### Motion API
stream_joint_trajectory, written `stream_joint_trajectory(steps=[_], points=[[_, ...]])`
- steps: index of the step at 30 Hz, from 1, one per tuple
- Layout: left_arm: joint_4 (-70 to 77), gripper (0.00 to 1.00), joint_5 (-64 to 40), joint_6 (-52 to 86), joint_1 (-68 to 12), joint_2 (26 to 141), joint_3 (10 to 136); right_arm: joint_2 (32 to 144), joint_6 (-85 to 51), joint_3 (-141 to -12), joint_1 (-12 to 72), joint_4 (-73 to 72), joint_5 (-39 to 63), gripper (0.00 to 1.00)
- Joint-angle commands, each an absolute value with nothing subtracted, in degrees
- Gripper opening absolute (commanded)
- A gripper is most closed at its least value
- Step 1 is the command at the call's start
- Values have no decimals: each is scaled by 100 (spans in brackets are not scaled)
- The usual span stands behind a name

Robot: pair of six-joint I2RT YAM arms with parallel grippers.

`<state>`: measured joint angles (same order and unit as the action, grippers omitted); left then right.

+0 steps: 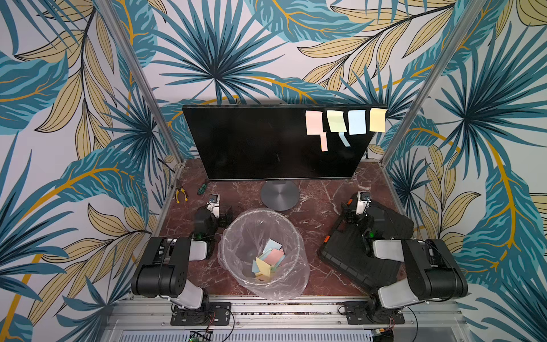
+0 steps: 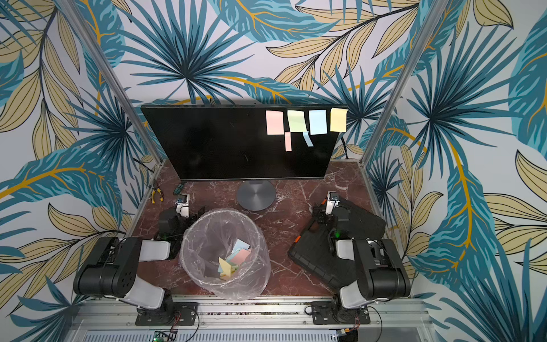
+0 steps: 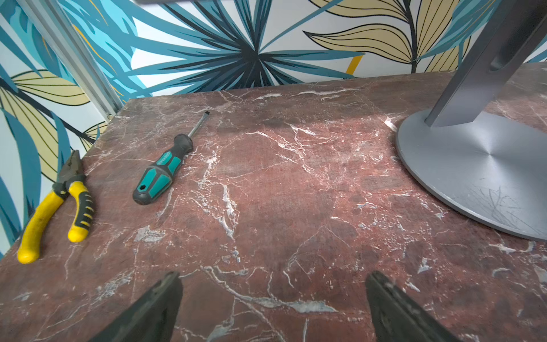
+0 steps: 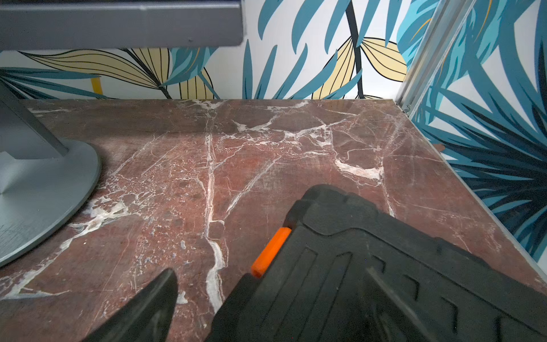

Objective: Remove the sticky note from the monitor
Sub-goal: Tear off the sticky note from the monitor.

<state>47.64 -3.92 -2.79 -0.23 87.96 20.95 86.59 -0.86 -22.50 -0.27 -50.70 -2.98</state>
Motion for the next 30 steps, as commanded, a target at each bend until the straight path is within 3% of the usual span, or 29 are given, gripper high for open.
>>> stream_joint_trajectory(steps=[1,30], points=[[4744,100,-336,-320,-56,8708,2320,8684,-109,-2294,0,-5009,-349,99],[4745,100,-422,-340,-52,8676,2323,8684,-130,-2299,2,-5010,-344,99]])
